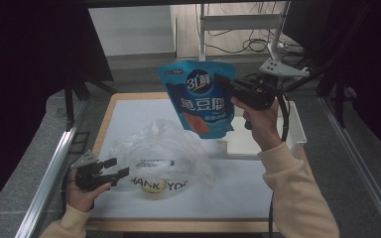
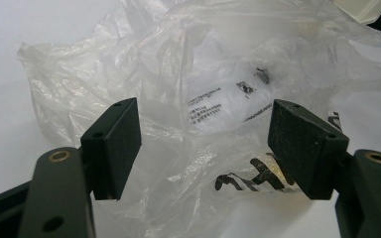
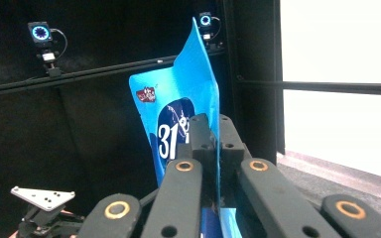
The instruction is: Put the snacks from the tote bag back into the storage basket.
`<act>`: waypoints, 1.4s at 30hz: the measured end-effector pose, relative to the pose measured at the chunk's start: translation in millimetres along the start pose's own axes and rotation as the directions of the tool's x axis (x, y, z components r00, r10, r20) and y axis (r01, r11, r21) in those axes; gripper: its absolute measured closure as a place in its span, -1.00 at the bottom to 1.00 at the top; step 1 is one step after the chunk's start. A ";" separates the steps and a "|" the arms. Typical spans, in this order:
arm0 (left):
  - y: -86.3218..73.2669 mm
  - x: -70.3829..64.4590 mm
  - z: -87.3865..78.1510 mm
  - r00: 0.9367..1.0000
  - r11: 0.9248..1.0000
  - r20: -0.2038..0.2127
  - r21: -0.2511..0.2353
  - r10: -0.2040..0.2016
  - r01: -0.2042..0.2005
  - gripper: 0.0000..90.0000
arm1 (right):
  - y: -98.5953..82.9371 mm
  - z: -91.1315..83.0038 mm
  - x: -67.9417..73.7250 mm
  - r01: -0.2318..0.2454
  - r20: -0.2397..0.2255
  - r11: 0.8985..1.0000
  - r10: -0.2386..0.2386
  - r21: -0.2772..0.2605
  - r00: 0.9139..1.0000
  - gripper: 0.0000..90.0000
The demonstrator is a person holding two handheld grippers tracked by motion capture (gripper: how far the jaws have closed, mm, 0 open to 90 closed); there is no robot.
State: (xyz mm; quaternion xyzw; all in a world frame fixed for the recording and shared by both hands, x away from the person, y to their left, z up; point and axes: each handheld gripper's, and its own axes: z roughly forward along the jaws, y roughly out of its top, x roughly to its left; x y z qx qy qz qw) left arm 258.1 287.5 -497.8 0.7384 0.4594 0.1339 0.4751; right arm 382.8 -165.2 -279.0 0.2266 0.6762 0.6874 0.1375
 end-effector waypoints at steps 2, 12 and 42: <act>0.0 -0.1 0.0 1.000 1.000 0.001 -0.001 0.000 0.000 -0.35 | -0.1 -2.4 -3.2 0.000 0.006 1.000 0.000 -0.004 1.000 0.98; 0.1 -0.1 0.1 1.000 1.000 0.001 -0.001 -0.001 0.001 -0.35 | 2.7 -17.6 -14.8 -0.006 0.043 1.000 0.006 -0.012 0.999 0.98; 0.4 0.0 -0.1 1.000 1.000 -0.002 0.004 0.002 -0.002 -0.35 | -0.4 -48.7 -46.3 -0.010 0.145 1.000 0.014 -0.025 0.989 0.98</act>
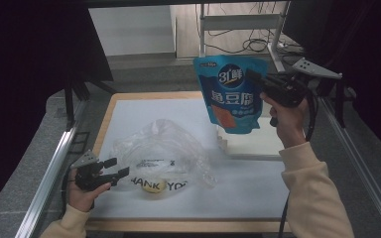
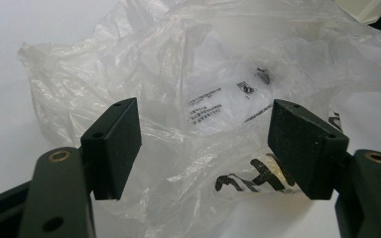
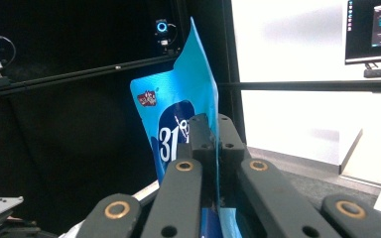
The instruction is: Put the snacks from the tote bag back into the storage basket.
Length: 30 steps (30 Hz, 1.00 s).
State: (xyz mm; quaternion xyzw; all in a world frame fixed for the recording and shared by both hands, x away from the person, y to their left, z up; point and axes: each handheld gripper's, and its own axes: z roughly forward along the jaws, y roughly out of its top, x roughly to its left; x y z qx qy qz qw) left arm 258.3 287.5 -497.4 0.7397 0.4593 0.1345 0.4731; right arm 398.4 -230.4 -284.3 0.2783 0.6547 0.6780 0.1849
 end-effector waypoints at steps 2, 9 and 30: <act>0.0 0.0 0.0 1.000 1.000 0.000 0.000 0.000 0.000 -0.35 | -0.9 -0.6 -2.0 -0.003 0.006 1.000 0.003 0.000 1.000 0.98; 0.0 0.0 -0.2 1.000 1.000 0.000 -0.001 0.000 0.000 -0.35 | -1.9 -4.3 -9.2 -0.009 0.025 1.000 0.009 -0.005 1.000 0.98; 0.1 -0.1 0.1 1.000 1.000 0.001 0.001 -0.001 0.001 -0.35 | -14.3 -3.4 -34.9 -0.035 0.084 0.999 0.034 0.011 0.996 0.98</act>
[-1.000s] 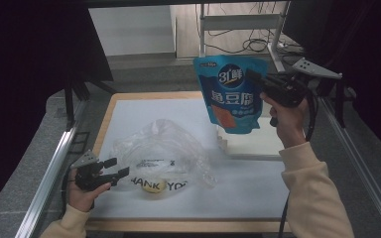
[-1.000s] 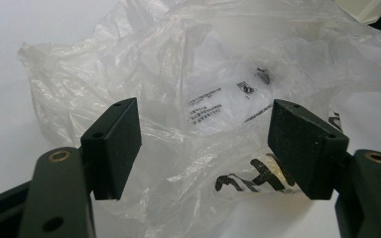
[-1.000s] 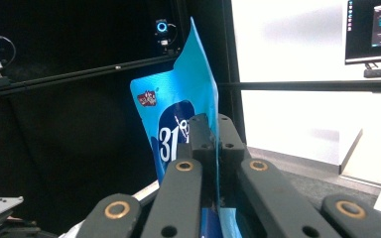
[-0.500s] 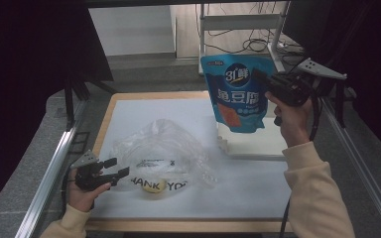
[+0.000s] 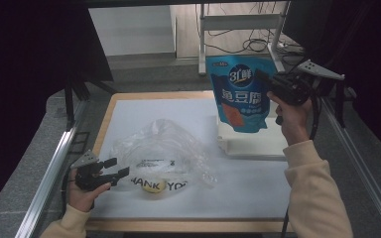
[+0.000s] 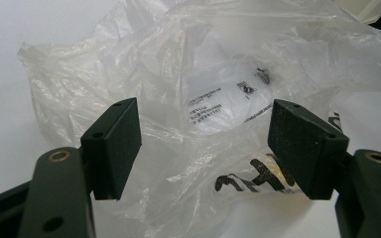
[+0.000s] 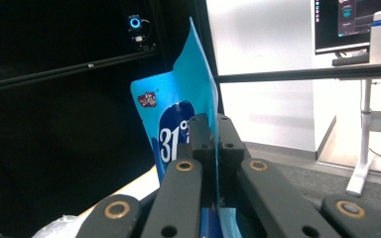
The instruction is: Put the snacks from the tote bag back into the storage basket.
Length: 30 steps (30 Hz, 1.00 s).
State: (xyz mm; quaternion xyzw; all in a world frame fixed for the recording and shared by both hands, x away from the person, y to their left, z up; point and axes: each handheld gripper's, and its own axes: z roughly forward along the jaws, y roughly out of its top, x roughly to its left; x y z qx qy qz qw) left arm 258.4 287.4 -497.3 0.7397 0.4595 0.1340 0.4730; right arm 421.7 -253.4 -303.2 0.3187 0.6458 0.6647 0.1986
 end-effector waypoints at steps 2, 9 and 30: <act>0.0 0.0 0.0 1.000 1.000 -0.001 0.001 0.000 0.000 -0.35 | -2.6 2.0 -3.5 -0.005 0.004 1.000 0.005 0.005 1.000 0.98; -0.2 0.5 0.2 1.000 1.000 0.000 0.001 -0.001 0.001 -0.35 | -9.3 6.8 -14.1 -0.022 0.026 1.000 0.022 0.014 0.999 0.98; -0.1 0.3 0.3 1.000 1.000 -0.002 0.003 -0.001 0.001 -0.35 | -27.6 20.5 -37.0 -0.058 0.060 0.998 0.056 0.038 0.997 0.98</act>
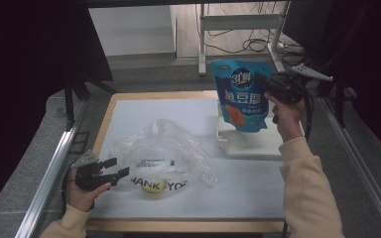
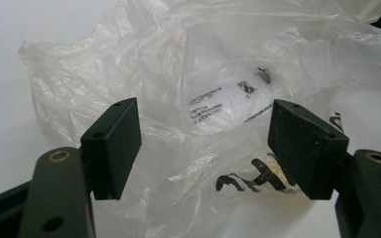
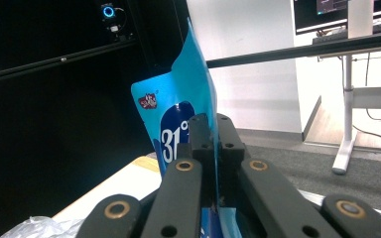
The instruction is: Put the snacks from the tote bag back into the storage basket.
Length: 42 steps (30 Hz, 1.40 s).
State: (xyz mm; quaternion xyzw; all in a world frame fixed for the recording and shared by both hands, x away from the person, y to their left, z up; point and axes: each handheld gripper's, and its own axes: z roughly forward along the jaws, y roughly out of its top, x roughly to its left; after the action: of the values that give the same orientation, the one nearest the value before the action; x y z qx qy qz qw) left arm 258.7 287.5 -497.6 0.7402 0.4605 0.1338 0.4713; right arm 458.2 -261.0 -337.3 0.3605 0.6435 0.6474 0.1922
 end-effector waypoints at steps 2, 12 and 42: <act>-0.1 0.0 0.1 1.000 1.000 0.000 0.000 0.000 0.000 -0.35 | -1.9 1.7 -2.1 -0.003 0.003 1.000 0.003 0.003 1.000 0.98; -0.2 0.1 0.1 1.000 1.000 0.001 -0.002 -0.003 0.003 -0.35 | -8.5 8.7 -8.8 -0.020 0.010 1.000 0.020 0.010 1.000 0.98; -0.1 0.8 1.8 1.000 1.000 -0.008 0.006 0.003 -0.003 -0.35 | -34.5 35.3 -40.8 -0.054 -0.012 0.999 0.054 0.006 0.998 0.98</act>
State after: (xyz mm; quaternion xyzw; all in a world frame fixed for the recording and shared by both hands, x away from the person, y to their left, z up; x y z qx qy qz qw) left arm 260.2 287.1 -498.9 0.7417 0.4619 0.1361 0.4669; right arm 503.2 -262.2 -382.9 0.3743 0.6364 0.6529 0.1696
